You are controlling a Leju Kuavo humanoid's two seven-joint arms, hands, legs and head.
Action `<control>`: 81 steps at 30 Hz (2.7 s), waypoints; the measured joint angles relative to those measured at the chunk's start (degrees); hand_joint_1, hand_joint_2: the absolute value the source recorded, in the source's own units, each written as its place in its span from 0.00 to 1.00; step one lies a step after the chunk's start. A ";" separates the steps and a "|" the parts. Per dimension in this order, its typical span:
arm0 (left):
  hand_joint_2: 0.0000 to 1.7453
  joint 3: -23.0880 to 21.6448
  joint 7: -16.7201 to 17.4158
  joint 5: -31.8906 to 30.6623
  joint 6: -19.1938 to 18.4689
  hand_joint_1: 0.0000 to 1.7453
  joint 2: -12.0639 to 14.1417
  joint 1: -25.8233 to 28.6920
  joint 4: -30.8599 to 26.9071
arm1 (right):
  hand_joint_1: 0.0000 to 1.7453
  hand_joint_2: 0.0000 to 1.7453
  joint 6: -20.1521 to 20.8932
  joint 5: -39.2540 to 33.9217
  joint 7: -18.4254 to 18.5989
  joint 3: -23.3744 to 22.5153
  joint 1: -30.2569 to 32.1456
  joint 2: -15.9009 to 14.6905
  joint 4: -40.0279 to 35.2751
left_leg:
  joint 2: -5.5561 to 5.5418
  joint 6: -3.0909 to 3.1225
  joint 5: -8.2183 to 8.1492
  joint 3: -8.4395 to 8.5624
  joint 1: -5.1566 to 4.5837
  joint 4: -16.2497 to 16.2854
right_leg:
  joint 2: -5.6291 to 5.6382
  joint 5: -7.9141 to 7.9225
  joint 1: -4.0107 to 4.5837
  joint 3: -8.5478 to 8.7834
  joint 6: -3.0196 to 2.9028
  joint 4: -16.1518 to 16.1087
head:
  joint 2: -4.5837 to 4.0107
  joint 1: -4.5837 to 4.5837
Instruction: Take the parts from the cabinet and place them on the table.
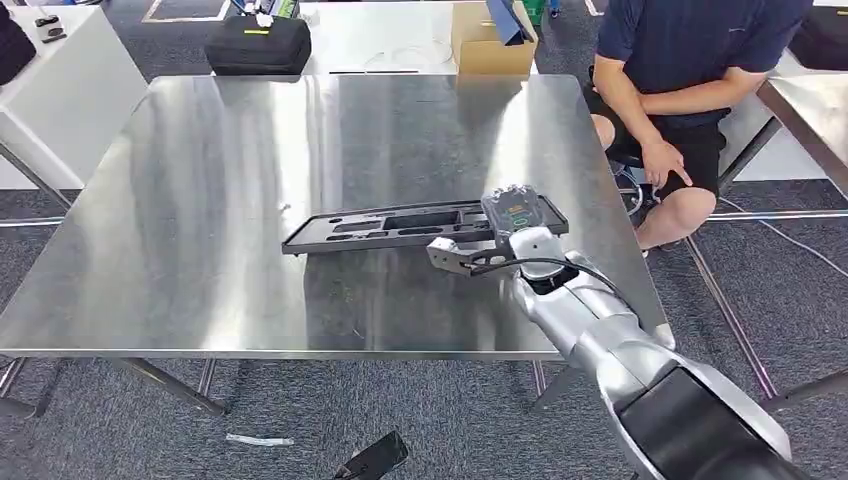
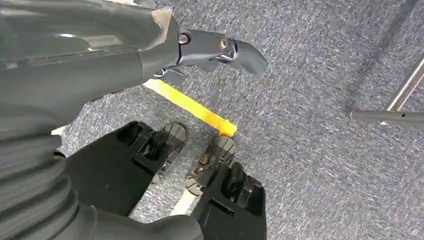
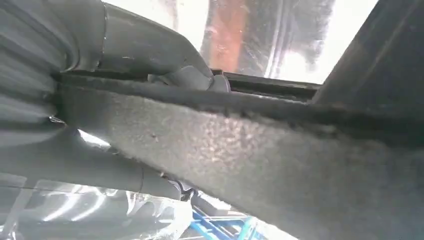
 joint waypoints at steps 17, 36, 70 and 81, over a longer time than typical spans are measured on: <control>1.00 0.04 0.00 0.00 -0.09 0.00 0.00 0.00 0.00 | 1.00 1.00 -0.02 0.02 0.00 -0.83 -0.14 -0.42 0.13 | 0.01 0.00 0.00 0.00 0.00 0.00 | 0.00 0.00 0.00 0.00 0.00 0.00 | 0.00 0.02; 1.00 0.09 0.20 -0.11 0.26 0.00 0.09 0.03 0.00 | 0.00 0.00 1.65 -6.00 -3.49 -3.76 -2.70 -3.42 0.17 | -0.17 0.08 0.05 -0.09 -0.13 0.03 | -0.13 0.00 -0.05 -0.05 0.00 0.00 | 0.00 -0.04; 0.00 2.42 5.31 -0.68 0.35 0.00 0.50 0.68 0.00 | 0.00 0.00 2.43 -5.51 -6.78 -10.43 -8.93 -10.29 0.20 | 0.16 0.26 -0.08 0.03 -0.25 0.05 | 0.11 0.02 -0.01 0.02 0.04 -0.01 | 0.00 0.00; 0.00 2.49 5.16 -0.59 -0.61 0.00 0.50 0.68 0.00 | 0.00 0.00 3.04 -5.64 -7.87 -11.21 -8.93 -10.27 0.20 | 0.16 0.26 -0.08 0.03 -0.25 0.05 | 0.12 0.02 -0.01 0.03 0.04 -0.01 | 0.00 0.00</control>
